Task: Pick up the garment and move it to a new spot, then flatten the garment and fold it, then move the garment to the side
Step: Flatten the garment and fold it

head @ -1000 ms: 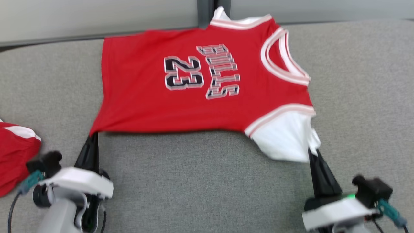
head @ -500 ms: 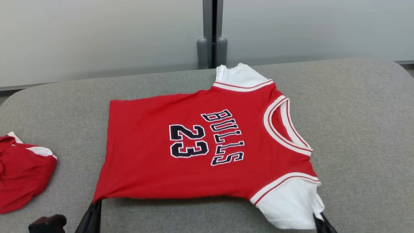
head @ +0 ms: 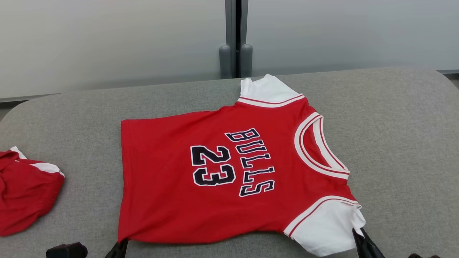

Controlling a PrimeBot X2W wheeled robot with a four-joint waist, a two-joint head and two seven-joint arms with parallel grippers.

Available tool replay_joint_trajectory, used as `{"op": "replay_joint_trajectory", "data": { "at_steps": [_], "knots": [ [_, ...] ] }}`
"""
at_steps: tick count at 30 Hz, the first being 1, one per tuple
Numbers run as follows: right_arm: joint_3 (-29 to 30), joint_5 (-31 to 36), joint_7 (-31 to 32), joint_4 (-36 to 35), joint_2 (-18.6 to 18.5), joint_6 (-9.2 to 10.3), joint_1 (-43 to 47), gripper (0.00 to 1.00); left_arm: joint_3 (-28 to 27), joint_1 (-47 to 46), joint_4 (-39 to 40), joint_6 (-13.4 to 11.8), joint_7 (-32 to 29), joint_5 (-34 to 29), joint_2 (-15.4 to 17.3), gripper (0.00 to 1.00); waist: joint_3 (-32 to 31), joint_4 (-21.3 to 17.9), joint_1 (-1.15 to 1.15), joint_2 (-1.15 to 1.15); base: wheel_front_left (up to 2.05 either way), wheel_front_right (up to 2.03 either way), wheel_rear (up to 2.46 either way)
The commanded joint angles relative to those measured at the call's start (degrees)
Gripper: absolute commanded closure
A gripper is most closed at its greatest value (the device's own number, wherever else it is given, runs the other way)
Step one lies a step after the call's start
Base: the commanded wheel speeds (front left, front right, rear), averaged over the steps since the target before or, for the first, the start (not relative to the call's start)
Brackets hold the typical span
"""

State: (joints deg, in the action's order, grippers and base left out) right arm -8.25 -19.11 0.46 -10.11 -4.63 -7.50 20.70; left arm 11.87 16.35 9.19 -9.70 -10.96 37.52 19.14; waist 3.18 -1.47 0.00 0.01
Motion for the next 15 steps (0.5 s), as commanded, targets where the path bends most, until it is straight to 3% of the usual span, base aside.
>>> {"op": "replay_joint_trajectory", "data": {
  "at_steps": [1,8,15],
  "knots": [
    [0.09,-0.45,-0.67,0.34,0.10,0.02,-1.36,1.00,0.07,-0.93,-0.12,0.11,-0.84,0.68,0.39,1.00,0.57,-0.07,0.00,-0.01,0.00,0.00,0.00],
    [1.21,-0.80,-2.10,4.29,0.08,0.02,-9.62,1.00,-0.05,-6.82,-1.67,2.43,-8.12,4.09,3.28,1.00,4.54,0.26,0.00,-0.01,0.00,0.00,0.00],
    [1.78,-0.88,-4.65,10.64,-1.35,0.02,-20.57,1.00,-2.05,-14.02,-4.37,5.20,-12.98,10.32,3.87,1.00,8.03,1.08,0.00,-0.01,0.00,0.00,0.00]
  ]
}}
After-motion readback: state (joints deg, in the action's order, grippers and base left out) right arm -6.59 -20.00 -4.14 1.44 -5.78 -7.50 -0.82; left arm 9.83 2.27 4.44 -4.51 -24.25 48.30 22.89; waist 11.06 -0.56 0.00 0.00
